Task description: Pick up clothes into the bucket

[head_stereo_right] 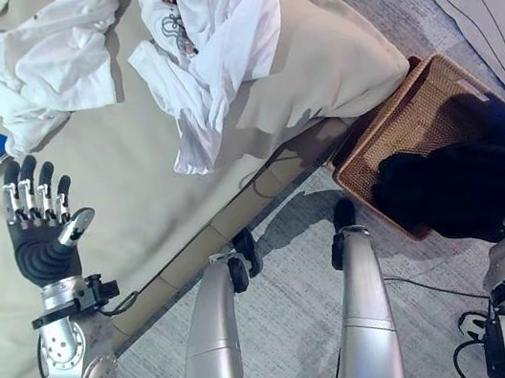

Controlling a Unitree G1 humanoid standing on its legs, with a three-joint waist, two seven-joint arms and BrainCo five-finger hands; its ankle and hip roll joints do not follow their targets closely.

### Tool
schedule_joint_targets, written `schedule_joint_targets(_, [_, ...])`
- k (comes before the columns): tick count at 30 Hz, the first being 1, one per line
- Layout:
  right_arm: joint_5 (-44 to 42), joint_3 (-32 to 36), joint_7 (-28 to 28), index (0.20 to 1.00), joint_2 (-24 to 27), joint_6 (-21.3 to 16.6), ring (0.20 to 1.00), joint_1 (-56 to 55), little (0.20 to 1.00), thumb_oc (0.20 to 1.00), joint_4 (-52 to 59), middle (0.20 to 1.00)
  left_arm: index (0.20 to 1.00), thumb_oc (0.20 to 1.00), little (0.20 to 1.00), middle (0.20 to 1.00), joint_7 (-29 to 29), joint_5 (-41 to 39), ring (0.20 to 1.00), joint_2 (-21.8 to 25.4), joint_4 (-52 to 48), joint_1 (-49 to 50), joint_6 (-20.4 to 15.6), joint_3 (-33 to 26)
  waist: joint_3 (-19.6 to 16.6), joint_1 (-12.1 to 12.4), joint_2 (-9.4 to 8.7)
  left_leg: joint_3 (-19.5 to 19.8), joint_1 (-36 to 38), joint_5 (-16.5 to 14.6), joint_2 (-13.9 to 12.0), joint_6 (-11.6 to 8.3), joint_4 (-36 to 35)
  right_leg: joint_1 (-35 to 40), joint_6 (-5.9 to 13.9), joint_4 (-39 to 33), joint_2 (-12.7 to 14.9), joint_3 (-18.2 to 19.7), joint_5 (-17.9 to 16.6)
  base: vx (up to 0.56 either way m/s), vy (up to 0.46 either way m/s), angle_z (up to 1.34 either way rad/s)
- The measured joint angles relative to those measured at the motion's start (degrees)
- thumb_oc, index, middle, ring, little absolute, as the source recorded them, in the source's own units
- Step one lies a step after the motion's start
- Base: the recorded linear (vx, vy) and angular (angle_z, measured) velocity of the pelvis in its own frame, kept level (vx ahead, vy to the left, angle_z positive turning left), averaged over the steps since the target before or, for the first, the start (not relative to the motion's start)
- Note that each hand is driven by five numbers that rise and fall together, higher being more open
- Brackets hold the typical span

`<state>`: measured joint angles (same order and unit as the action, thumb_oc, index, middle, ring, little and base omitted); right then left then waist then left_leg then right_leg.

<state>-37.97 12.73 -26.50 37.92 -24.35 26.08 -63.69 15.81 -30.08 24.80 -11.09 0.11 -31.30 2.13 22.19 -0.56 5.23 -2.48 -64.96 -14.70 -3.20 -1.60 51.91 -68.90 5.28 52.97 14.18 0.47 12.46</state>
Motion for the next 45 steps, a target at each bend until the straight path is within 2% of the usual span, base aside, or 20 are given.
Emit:
schedule_joint_targets(3, [2.91, -3.97, 0.19, 0.200, -0.75, 0.26, 0.200, 3.61, 0.200, 0.200, 0.89, 0.200, 1.000, 1.000, 1.000, 1.000, -0.05, -0.04, 1.000, 0.08, -0.43, 0.69, -0.18, -0.12, -0.76, 0.64, -0.03, 0.02, -1.21, -0.03, 0.22, 0.05, 0.18, -1.16, -0.14, 0.30, 0.07, 0.20, 0.11, 0.00, 0.000, 0.00])
schedule_joint_targets(4, [3.28, -4.76, 0.13, 0.200, -1.04, 0.63, 0.200, 5.20, 0.200, 0.200, 0.40, 0.200, 1.000, 1.000, 1.000, 1.000, -0.06, -0.06, 1.000, 0.22, -0.84, 1.10, -0.49, -0.07, -1.10, 0.08, -0.10, 0.00, -2.06, 0.01, 0.21, 0.05, 0.41, -2.07, -0.21, 0.48, 0.04, 0.32, -0.04, 0.00, 0.000, 0.00])
schedule_joint_targets(8, [4.46, -5.38, 0.06, 0.200, -1.05, 1.32, 0.200, 9.06, 0.200, 0.200, -0.12, 0.200, 1.000, 1.000, 1.000, 1.000, -0.06, -0.13, 1.000, 0.22, -0.99, 1.30, -0.51, -0.03, -1.11, 1.08, -0.09, -0.23, -3.13, 0.02, 0.27, 0.03, 1.28, -3.40, -0.26, 1.38, 0.12, 0.72, -0.07, 0.00, 0.000, 0.00])
schedule_joint_targets(14, [7.27, -11.15, 0.24, 0.200, -0.39, 4.71, 0.200, 15.32, 0.200, 0.200, -4.44, 0.200, 1.000, 1.000, 1.000, 1.000, -0.07, -0.57, 1.000, 0.49, -1.04, 1.56, -0.54, 0.06, -1.12, 1.58, -0.08, -0.11, -4.90, -0.01, 0.45, 0.03, 3.02, -4.91, -0.45, 2.66, 0.34, 0.88, 0.07, 0.00, -0.002, 0.01])
schedule_joint_targets(17, [11.63, -14.73, 1.44, 0.200, 0.57, 6.15, 0.200, 15.37, 0.200, 0.200, -4.34, 0.200, 1.000, 1.000, 1.000, 1.000, -0.11, -0.60, 1.000, 0.57, -1.10, 1.60, -0.54, 0.06, -1.11, 1.62, -0.08, -0.15, -5.57, -0.09, 0.48, 0.12, 3.71, -5.56, -0.45, 3.21, 0.32, 0.97, 0.08, 0.00, 0.000, 0.00])
schedule_joint_targets(25, [14.20, -15.49, 1.62, 0.200, 0.60, 7.28, 0.200, 16.45, 0.200, 0.200, -7.36, 0.200, 1.000, 1.000, 1.000, 1.000, -0.41, -0.68, 1.000, 0.56, -1.13, 1.66, -0.54, 0.14, -1.11, 1.58, -0.08, -0.25, -5.74, -0.17, 0.46, 0.22, 3.81, -5.93, -0.44, 3.38, 0.29, 1.42, 0.07, 0.00, 0.000, 0.00])
schedule_joint_targets(26, [14.32, -15.48, 1.62, 0.376, 0.60, 7.35, 0.376, 16.52, 0.376, 0.376, -7.87, 0.376, 1.000, 1.000, 1.000, 1.000, -0.41, -0.68, 1.000, 0.57, -1.14, 1.66, -0.54, 0.14, -1.12, 1.62, -0.07, -0.26, -5.74, -0.16, 0.45, 0.22, 3.80, -5.93, -0.45, 3.38, 0.29, 1.43, 0.06, 0.00, 0.000, 0.00])
schedule_joint_targets(27, [14.33, -15.47, 1.62, 0.699, 0.60, 7.45, 0.699, 16.61, 0.699, 0.699, -8.53, 0.699, 1.000, 1.000, 1.000, 1.000, -0.40, -0.67, 1.000, 0.57, -1.14, 1.66, -0.54, 0.14, -1.12, 1.63, -0.07, -0.25, -5.74, -0.17, 0.45, 0.22, 3.80, -5.93, -0.45, 3.41, 0.29, 1.42, 0.06, 0.00, 0.000, 0.00])
schedule_joint_targets(28, [14.33, -15.42, 1.60, 0.909, 0.61, 7.75, 0.909, 16.63, 0.909, 0.909, -9.00, 0.909, 1.000, 1.000, 1.000, 1.000, -0.40, -0.68, 1.000, 0.57, -1.14, 1.66, -0.54, 0.14, -1.12, 1.67, -0.07, -0.25, -5.74, -0.16, 0.44, 0.22, 3.79, -5.93, -0.45, 3.41, 0.29, 1.42, 0.06, 0.00, 0.000, 0.00])
schedule_joint_targets(29, [14.33, -15.38, 1.57, 1.000, 0.61, 8.15, 1.000, 16.79, 1.000, 1.000, -9.98, 1.000, 1.000, 1.000, 1.000, 1.000, -0.39, -0.67, 1.000, 0.57, -1.15, 1.66, -0.54, 0.13, -1.12, 1.72, -0.07, -0.26, -5.75, -0.16, 0.48, 0.22, 3.78, -5.93, -0.45, 3.41, 0.32, 1.42, 0.06, 0.00, 0.000, 0.00])
schedule_joint_targets(40, [14.02, -13.12, 1.05, 1.000, 0.60, 8.54, 1.000, 17.41, 1.000, 1.000, -11.58, 1.000, 1.000, 1.000, 1.000, 1.000, -0.34, -0.71, 1.000, 0.52, -1.18, 1.20, -0.52, 0.07, -1.25, 1.62, -0.05, -0.39, -5.43, 0.08, 0.37, 0.24, 2.57, -5.70, -0.38, 2.32, 0.22, 1.31, -0.23, 0.00, -0.001, 0.00])
schedule_joint_targets(45, [12.50, -13.13, 6.15, 1.000, 0.85, 9.70, 1.000, 14.17, 1.000, 1.000, -11.69, 1.000, 1.000, 1.000, 1.000, 1.000, -1.82, -2.28, 1.000, 0.17, -0.01, -0.26, -0.31, 0.05, -1.52, 1.45, -0.15, -0.50, -0.43, 2.49, 0.15, 0.65, -4.73, -0.16, 0.08, -5.02, 0.00, -0.47, -3.08, -0.01, -0.003, -0.02])
